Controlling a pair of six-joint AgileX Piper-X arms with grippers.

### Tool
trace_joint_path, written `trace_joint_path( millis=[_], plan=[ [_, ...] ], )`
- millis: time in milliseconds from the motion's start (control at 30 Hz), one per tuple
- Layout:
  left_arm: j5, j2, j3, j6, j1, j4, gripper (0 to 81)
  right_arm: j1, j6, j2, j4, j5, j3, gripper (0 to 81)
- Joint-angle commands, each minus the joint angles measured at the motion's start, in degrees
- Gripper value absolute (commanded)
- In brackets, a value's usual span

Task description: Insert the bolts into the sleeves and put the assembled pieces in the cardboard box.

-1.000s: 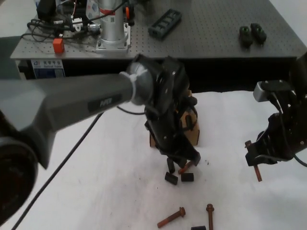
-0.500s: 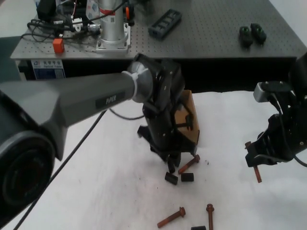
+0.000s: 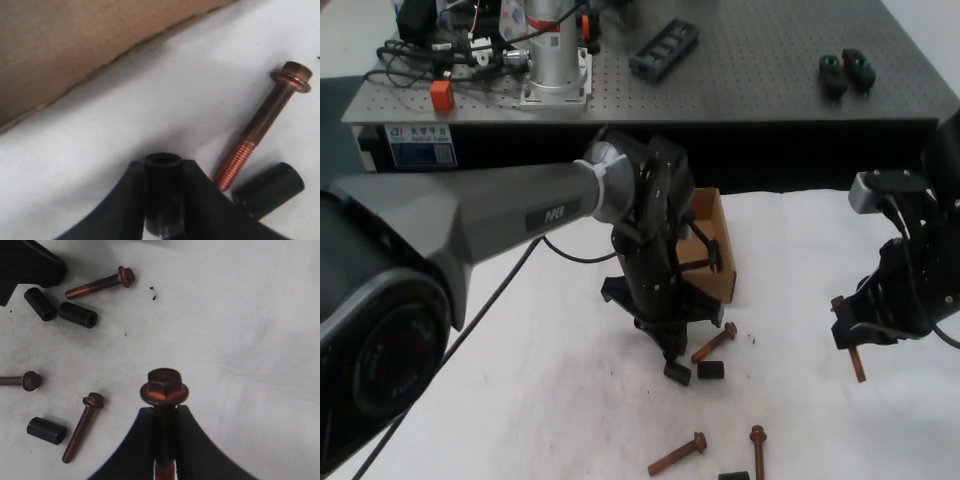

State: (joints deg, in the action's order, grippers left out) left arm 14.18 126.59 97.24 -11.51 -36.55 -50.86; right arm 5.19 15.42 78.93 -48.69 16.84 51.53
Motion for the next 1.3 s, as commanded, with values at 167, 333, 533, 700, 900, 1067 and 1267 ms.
trace_joint_path(
  millis=[167,333,533,700,900,1067,1267],
  plan=[
    [-0.5,-3.6,0.3,4.3,0.4,0.0,0.7,0.3,-4.4,-1.4,6.1,6.6,-1.0,0.8],
    [-0.9,-16.2,-8.7,5.9,1.0,4.8,0.7,-0.8,-17.3,-5.4,20.8,18.4,-6.3,0.8],
    [8.9,-36.2,-35.8,2.6,1.0,33.1,0.7,-8.1,-39.3,-11.4,53.3,19.8,-14.9,0.8],
    [22.9,-47.2,-52.2,2.5,1.0,56.5,0.7,-15.3,-50.8,-11.3,71.5,19.7,-15.9,0.8],
    [24.2,-52.9,-57.4,2.5,1.0,66.4,0.7,-20.2,-52.8,-11.3,74.1,19.1,-15.9,0.8],
    [23.6,-53.2,-57.4,2.5,1.0,66.4,0.7,-20.7,-52.7,-11.3,73.5,18.6,-15.9,0.8],
    [23.4,-53.2,-57.4,2.5,1.0,66.4,0.7,-20.7,-49.5,-11.3,70.2,18.6,-15.9,0.8]
  ],
)
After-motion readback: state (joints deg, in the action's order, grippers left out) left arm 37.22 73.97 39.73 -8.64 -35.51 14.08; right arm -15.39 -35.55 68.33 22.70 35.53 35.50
